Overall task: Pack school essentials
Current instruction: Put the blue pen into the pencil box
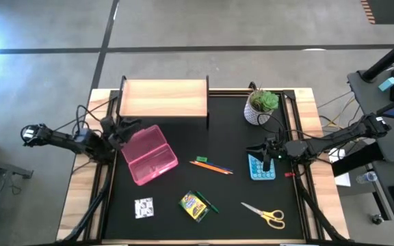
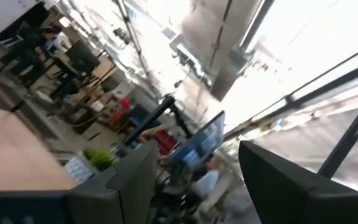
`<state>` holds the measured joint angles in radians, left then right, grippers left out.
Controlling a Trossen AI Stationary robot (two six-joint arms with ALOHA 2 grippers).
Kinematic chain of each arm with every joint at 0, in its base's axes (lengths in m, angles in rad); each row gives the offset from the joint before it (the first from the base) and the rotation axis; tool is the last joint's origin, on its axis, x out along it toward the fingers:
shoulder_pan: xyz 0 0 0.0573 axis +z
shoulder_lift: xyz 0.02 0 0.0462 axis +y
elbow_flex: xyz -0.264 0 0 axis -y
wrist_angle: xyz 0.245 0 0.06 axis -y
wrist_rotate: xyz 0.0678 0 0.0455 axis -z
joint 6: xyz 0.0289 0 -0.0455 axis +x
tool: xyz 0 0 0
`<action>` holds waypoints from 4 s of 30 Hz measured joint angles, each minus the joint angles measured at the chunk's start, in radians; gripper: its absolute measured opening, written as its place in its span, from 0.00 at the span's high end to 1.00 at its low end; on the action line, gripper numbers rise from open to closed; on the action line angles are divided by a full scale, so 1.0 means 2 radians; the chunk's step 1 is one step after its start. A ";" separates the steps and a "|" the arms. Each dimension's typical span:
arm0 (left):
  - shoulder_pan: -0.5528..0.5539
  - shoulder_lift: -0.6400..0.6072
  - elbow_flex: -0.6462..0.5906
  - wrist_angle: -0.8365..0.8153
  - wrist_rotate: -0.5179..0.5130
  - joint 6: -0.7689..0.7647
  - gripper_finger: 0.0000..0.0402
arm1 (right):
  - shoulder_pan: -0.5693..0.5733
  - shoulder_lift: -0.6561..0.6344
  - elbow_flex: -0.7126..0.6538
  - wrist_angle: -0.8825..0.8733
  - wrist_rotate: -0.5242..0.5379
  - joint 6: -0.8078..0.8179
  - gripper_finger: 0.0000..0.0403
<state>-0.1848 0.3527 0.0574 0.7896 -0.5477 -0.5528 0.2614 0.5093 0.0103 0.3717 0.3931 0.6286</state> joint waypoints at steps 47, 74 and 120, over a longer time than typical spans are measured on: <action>0.001 0.496 0.369 -0.279 0.254 0.073 0.47 | 0.000 0.001 0.000 0.000 0.000 0.000 0.76; 0.045 0.723 0.531 -0.438 0.253 0.309 0.47 | 0.000 0.001 0.000 0.000 0.000 0.000 0.76; 0.049 0.838 0.607 -0.411 0.243 0.282 0.40 | 0.000 0.002 0.000 0.000 0.000 0.000 0.76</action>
<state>-0.0870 2.0285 1.2724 -0.0333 -0.0618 0.0105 0.2611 0.5133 0.0105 0.3717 0.3931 0.6287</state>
